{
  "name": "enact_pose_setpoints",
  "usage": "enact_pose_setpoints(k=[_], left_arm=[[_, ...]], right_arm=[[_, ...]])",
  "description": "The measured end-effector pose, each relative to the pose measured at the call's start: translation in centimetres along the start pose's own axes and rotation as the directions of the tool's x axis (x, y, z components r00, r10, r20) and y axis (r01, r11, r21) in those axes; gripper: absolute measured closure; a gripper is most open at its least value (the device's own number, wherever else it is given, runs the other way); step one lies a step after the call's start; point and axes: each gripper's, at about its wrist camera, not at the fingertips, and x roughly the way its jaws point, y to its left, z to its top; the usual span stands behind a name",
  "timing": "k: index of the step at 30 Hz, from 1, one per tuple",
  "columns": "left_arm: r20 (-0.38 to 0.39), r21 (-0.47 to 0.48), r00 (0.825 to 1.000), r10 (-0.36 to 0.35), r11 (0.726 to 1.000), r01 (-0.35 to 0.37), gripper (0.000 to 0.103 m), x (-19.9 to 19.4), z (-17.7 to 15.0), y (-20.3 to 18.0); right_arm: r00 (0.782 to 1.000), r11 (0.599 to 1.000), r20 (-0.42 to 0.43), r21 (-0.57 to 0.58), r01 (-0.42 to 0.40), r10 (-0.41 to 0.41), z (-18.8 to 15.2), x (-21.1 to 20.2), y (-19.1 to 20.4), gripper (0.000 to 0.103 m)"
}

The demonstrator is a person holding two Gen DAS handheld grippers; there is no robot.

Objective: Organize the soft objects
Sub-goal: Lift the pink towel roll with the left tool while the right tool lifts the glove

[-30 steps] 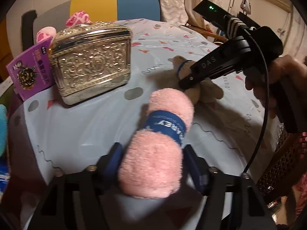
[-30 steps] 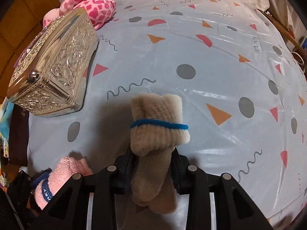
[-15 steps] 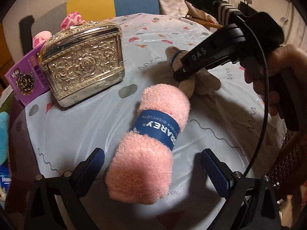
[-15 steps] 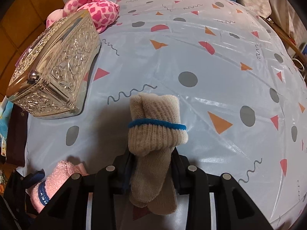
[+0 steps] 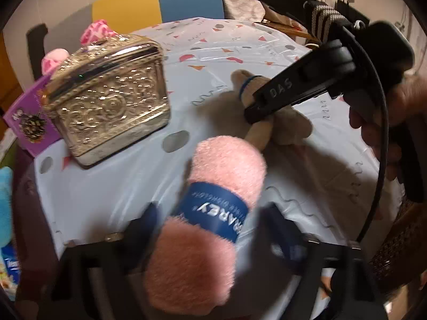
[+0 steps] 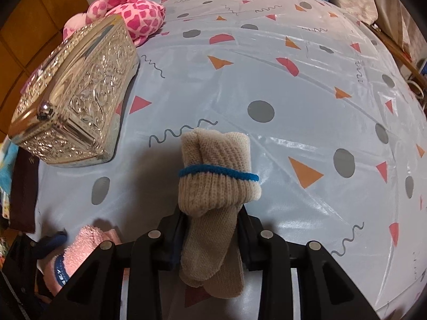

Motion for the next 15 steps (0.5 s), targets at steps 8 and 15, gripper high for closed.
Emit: enact_pose_setpoints(k=[8, 15], left_arm=[[0.023, -0.002, 1.0, 0.014, 1.0, -0.014, 0.06, -0.3, -0.2, 0.2], [0.03, -0.02, 1.0, 0.002, 1.0, -0.001, 0.062, -1.0, -0.7, 0.5]], right_arm=[[1.0, 0.999, 0.012, -0.034, 0.022, -0.022, -0.7, -0.2, 1.0, 0.071], [0.999, 0.996, 0.029, -0.074, 0.048, -0.046, -1.2, 0.6, 2.5, 0.071]])
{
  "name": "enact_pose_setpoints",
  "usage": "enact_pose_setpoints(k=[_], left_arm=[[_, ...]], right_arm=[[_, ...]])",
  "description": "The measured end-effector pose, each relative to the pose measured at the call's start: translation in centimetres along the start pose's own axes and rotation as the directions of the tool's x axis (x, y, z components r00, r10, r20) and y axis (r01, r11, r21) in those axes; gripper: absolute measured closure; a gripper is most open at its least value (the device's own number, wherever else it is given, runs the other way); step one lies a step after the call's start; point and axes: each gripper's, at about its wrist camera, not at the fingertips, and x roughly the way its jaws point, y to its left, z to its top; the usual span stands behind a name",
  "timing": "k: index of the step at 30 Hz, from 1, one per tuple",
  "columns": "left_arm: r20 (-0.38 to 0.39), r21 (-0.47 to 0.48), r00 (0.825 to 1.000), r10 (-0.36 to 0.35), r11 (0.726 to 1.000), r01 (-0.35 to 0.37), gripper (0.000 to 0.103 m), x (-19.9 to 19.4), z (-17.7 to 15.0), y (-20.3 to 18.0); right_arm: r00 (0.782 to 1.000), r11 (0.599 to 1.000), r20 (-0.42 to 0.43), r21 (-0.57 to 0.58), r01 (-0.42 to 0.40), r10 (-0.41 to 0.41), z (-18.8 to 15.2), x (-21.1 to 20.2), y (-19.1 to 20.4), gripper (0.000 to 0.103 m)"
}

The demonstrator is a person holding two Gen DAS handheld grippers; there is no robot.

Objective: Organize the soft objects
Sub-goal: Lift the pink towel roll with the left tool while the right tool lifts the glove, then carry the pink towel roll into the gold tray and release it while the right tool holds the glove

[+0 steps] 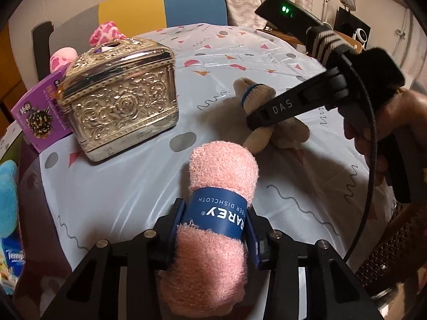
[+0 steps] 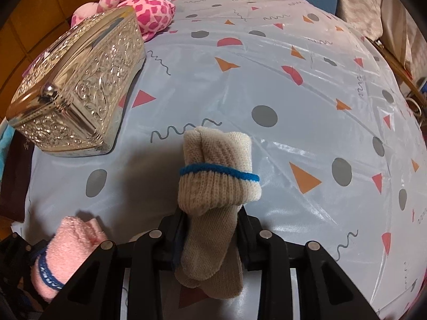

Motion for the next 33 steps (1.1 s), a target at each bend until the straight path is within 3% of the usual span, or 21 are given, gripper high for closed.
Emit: enact_pose_setpoints(k=[11, 16, 20, 25, 29, 32, 33], left_arm=[[0.128, -0.077, 0.992, -0.021, 0.997, 0.031, 0.061, -7.1, 0.1, 2.3], [0.203, -0.204, 0.979, 0.0, 0.978, 0.042, 0.061, -11.4, 0.1, 6.6], [0.232, -0.32, 0.97, 0.069, 0.947, 0.009, 0.061, -14.5, -1.1, 11.3], [0.202, -0.5, 0.961, 0.19, 0.864, -0.066, 0.061, -17.3, -4.3, 17.9], [0.13, -0.636, 0.942, 0.309, 0.755, -0.16, 0.061, -18.4, -8.4, 23.6], [0.055, -0.71, 0.937, 0.345, 0.673, -0.206, 0.06, -17.6, -10.7, 26.9], [0.035, -0.719, 0.939, 0.342, 0.661, -0.215, 0.059, -17.0, -11.2, 27.7]], right_arm=[[0.999, 0.998, 0.018, -0.052, 0.042, -0.041, -0.4, 0.1, 2.0, 0.071], [0.998, 0.997, 0.022, -0.064, 0.051, -0.05, -0.6, 0.2, 2.7, 0.071], [0.998, 0.996, 0.023, -0.066, 0.053, -0.051, -0.8, 0.4, 3.0, 0.071], [0.998, 0.996, 0.023, -0.067, 0.054, -0.052, -0.8, 0.4, 3.0, 0.071], [0.998, 0.996, 0.024, -0.073, 0.058, -0.056, -0.8, 0.3, 3.1, 0.071], [0.998, 0.996, 0.024, -0.075, 0.058, -0.056, -0.8, 0.3, 2.9, 0.071], [0.998, 0.995, 0.024, -0.076, 0.058, -0.056, -0.7, 0.3, 2.9, 0.071]])
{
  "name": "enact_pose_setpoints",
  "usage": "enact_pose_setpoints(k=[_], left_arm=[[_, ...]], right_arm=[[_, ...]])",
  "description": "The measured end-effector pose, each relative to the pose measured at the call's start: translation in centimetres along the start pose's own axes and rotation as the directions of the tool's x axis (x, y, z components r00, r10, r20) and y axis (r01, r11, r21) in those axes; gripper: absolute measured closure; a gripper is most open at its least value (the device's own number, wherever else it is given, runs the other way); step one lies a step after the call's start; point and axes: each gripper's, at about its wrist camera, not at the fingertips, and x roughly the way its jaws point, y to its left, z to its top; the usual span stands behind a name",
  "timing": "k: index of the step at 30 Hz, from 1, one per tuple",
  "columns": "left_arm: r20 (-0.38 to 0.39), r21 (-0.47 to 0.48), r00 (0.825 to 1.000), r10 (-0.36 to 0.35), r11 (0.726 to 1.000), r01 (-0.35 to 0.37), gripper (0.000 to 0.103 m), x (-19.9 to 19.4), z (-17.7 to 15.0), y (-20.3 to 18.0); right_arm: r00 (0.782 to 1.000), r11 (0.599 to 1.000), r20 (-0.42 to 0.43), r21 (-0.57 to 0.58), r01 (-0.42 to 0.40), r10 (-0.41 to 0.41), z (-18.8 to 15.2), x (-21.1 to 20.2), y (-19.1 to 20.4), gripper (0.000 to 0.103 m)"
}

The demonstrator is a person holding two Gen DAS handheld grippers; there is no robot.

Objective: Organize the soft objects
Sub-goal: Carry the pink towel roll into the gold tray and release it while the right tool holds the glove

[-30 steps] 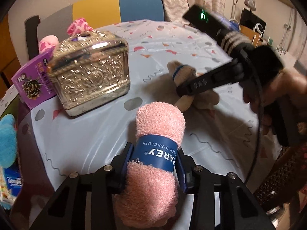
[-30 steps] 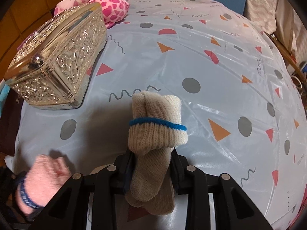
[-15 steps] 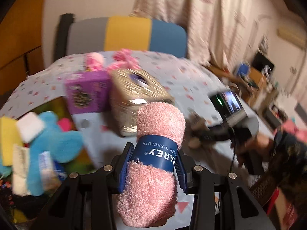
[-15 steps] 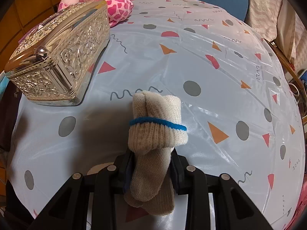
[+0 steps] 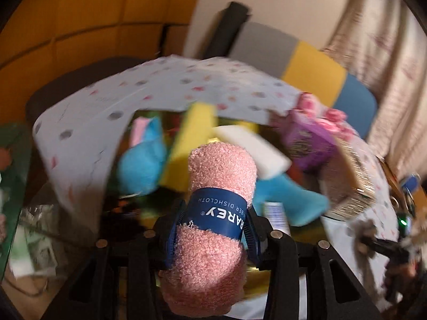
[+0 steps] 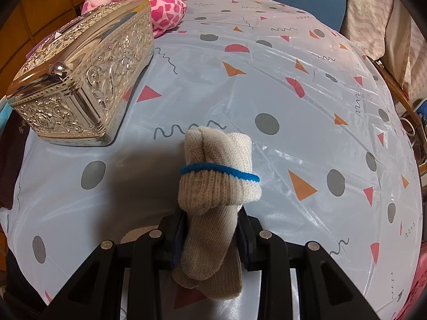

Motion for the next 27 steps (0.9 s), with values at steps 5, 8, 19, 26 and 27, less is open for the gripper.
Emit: enact_pose_setpoints(k=[5, 8, 19, 26, 27], left_arm=[[-0.052, -0.059, 0.998, 0.02, 0.998, -0.024, 0.049, 1.4, -0.7, 1.8], [0.011, -0.027, 0.998, 0.058, 0.998, -0.057, 0.042, 0.1, -0.8, 1.4], [0.084, 0.053, 0.98, 0.181, 0.981, -0.186, 0.041, -1.1, -0.4, 0.3], [0.138, 0.084, 0.976, 0.171, 0.979, -0.184, 0.034, -3.3, -0.3, -1.1], [0.141, 0.087, 0.975, 0.169, 0.979, -0.182, 0.034, -3.5, -0.3, -1.2]], right_arm=[[1.0, 1.0, 0.0, -0.001, -0.001, 0.001, 0.0, -0.1, -0.1, 0.071], [1.0, 1.0, 0.0, -0.001, -0.001, 0.001, 0.0, -0.1, -0.1, 0.071], [1.0, 1.0, -0.003, -0.015, 0.013, -0.013, 0.0, -0.2, 0.1, 0.071], [0.999, 1.0, -0.04, 0.021, 0.015, -0.014, -0.3, -0.9, 0.1, 0.077], [0.999, 0.999, -0.044, 0.033, 0.008, -0.007, -0.6, -1.2, 0.1, 0.078]])
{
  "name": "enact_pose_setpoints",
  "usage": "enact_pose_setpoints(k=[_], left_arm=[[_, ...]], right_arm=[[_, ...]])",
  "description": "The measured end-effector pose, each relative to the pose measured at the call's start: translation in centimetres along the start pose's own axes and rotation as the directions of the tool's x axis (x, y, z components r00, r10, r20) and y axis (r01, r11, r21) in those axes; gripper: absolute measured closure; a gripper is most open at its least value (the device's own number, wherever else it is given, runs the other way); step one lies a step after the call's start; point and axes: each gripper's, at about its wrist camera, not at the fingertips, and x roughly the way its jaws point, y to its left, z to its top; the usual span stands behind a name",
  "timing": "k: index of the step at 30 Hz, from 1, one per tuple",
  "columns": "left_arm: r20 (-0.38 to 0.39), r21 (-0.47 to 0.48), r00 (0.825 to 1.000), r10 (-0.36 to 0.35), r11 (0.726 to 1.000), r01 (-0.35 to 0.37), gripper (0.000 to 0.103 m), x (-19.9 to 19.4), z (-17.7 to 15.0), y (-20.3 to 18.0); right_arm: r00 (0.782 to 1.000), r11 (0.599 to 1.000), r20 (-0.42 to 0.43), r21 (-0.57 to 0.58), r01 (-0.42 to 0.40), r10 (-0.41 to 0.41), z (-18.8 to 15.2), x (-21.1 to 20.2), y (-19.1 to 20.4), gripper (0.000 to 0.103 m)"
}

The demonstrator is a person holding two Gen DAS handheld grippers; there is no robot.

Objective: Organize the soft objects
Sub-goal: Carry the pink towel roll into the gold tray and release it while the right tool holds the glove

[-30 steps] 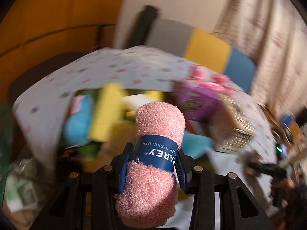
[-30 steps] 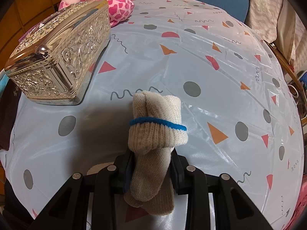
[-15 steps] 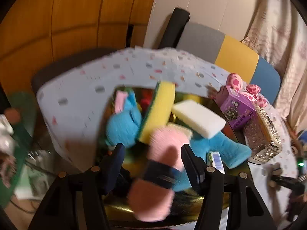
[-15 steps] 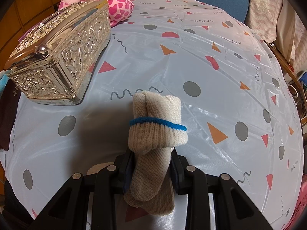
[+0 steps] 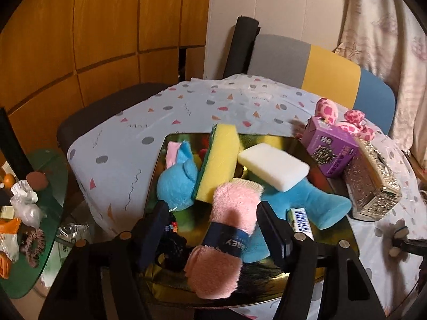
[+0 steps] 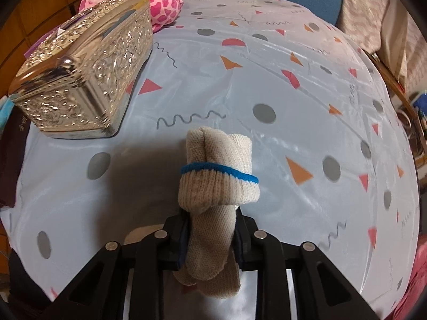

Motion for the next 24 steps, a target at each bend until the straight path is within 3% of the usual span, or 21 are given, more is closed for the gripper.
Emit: enact_pose_setpoints(k=[6, 11, 14, 17, 20, 24], left_arm=[[0.01, -0.002, 1.0, -0.002, 1.0, 0.002, 0.032, -0.5, 0.1, 0.2], [0.011, -0.023, 1.0, 0.0, 1.0, 0.0, 0.028, -0.6, 0.2, 0.7], [0.021, -0.032, 1.0, 0.001, 0.999, -0.001, 0.027, -0.9, 0.2, 1.3], [0.025, -0.048, 1.0, 0.008, 0.999, -0.007, 0.022, -1.1, 0.2, 2.1], [0.03, -0.082, 0.999, 0.036, 0.996, -0.034, 0.018, -1.5, 0.2, 3.5], [0.034, -0.126, 0.997, 0.067, 0.99, -0.062, 0.012, -2.0, 0.0, 5.6]], right_arm=[[0.993, 0.999, 0.109, 0.004, -0.052, 0.052, -0.9, -4.9, 0.6, 0.078], [0.965, 0.982, 0.23, -0.165, -0.092, 0.129, 0.6, -10.9, 5.0, 0.078], [0.935, 0.935, 0.265, -0.324, -0.143, 0.235, 2.3, -14.0, 10.5, 0.078], [0.915, 0.866, 0.244, -0.467, -0.178, 0.32, 3.4, -15.3, 17.2, 0.078], [0.897, 0.791, 0.194, -0.569, -0.226, 0.396, 4.3, -14.8, 24.2, 0.078], [0.881, 0.73, 0.087, -0.601, -0.325, 0.465, 5.2, -11.6, 30.4, 0.078]])
